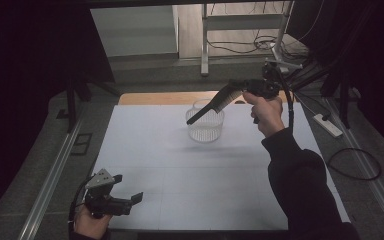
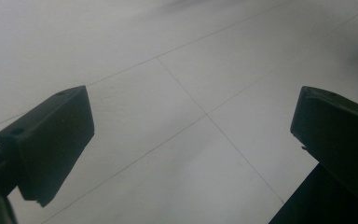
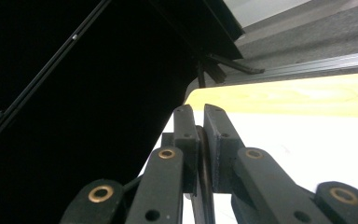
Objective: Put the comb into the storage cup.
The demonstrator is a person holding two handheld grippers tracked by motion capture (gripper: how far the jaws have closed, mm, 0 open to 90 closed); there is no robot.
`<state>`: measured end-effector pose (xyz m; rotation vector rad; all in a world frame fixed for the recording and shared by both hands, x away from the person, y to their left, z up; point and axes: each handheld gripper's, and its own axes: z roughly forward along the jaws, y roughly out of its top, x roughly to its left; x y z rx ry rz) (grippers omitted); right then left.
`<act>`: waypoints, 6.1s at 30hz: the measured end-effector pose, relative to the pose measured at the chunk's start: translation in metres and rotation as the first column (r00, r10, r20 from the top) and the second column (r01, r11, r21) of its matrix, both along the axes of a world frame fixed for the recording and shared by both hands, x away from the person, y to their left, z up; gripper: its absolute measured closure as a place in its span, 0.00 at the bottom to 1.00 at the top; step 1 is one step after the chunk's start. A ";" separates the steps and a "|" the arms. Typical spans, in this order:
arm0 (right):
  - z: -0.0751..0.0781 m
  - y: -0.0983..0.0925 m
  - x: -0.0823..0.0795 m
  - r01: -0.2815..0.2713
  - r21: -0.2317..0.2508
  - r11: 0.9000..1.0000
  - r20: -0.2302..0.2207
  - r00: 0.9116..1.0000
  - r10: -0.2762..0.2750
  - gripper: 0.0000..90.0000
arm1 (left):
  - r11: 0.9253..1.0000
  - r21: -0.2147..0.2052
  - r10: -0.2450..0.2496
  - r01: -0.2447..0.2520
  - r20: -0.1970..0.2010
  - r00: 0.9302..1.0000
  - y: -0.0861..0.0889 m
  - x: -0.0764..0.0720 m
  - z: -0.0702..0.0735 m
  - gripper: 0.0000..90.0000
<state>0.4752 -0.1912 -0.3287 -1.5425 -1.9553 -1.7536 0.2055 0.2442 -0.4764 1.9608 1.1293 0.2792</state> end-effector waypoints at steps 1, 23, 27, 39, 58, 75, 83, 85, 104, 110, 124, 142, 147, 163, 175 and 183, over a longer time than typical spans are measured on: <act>0.000 -0.001 0.001 0.007 -0.001 1.000 0.001 1.000 -0.007 0.94 | 1.000 0.001 0.000 0.000 0.000 1.000 0.000 0.000 0.000 0.00; -0.013 0.000 0.022 0.083 -0.057 0.995 0.007 0.997 -0.083 0.94 | 1.000 0.002 0.012 -0.012 -0.009 1.000 0.001 0.000 0.000 0.00; -0.017 0.004 0.025 0.087 -0.065 0.994 0.003 0.996 -0.086 0.93 | 1.000 0.004 0.014 -0.014 -0.010 1.000 0.001 0.000 0.000 0.00; -0.030 0.016 0.030 0.089 -0.117 0.989 0.007 0.996 -0.089 0.94 | 1.000 -0.004 0.017 -0.017 -0.023 1.000 0.002 0.001 0.000 0.00; -0.058 0.026 0.039 0.089 -0.146 0.985 -0.026 0.995 -0.093 0.93 | 1.000 -0.015 0.016 -0.017 -0.033 0.999 0.004 0.002 0.000 0.00; -0.075 0.028 0.044 0.087 -0.149 0.985 -0.051 0.994 -0.096 0.93 | 1.000 -0.023 0.018 -0.019 -0.041 0.999 0.005 0.003 -0.001 0.00; -0.079 0.024 0.045 0.090 -0.184 0.979 -0.033 0.995 -0.097 0.93 | 1.000 -0.022 0.019 -0.019 -0.043 0.999 0.005 0.003 -0.001 0.00; -0.080 0.022 0.045 0.085 -0.190 0.978 -0.031 0.995 -0.093 0.92 | 1.000 -0.022 0.019 -0.020 -0.044 0.999 0.005 0.003 -0.001 0.00; -0.087 0.017 0.045 0.087 -0.338 0.937 0.007 0.996 -0.090 0.84 | 0.999 -0.036 0.015 -0.017 -0.049 0.999 0.006 0.004 -0.001 0.01; -0.092 0.014 0.046 0.093 -0.361 0.928 0.004 0.995 -0.097 0.80 | 0.999 -0.036 0.016 -0.018 -0.051 0.999 0.006 0.004 -0.001 0.01; -0.096 0.015 0.044 0.113 -0.396 0.911 0.039 0.994 -0.106 0.62 | 0.999 -0.038 0.017 -0.019 -0.051 0.999 0.007 0.004 -0.001 0.01; -0.094 0.022 0.039 0.097 -0.493 0.864 0.095 0.994 -0.057 0.28 | 0.999 -0.038 0.019 -0.021 -0.054 0.998 0.007 0.004 -0.001 0.01; -0.092 0.024 0.037 0.087 -0.533 0.841 0.104 0.994 -0.037 0.21 | 0.999 -0.038 0.019 -0.021 -0.054 0.998 0.007 0.004 -0.001 0.01; -0.085 0.024 0.027 0.029 -0.612 0.791 0.106 0.993 0.046 0.06 | 0.999 -0.040 0.021 -0.024 -0.056 0.998 0.007 0.004 -0.002 0.01; -0.084 0.021 0.014 0.021 -0.610 0.792 0.149 0.985 0.089 0.00 | 0.999 -0.045 0.024 -0.027 -0.059 0.998 0.007 0.004 -0.002 0.00; -0.086 0.015 0.005 0.018 -0.611 0.791 0.167 0.980 0.107 0.00 | 0.999 -0.047 0.024 -0.027 -0.060 0.998 0.008 0.004 -0.002 0.00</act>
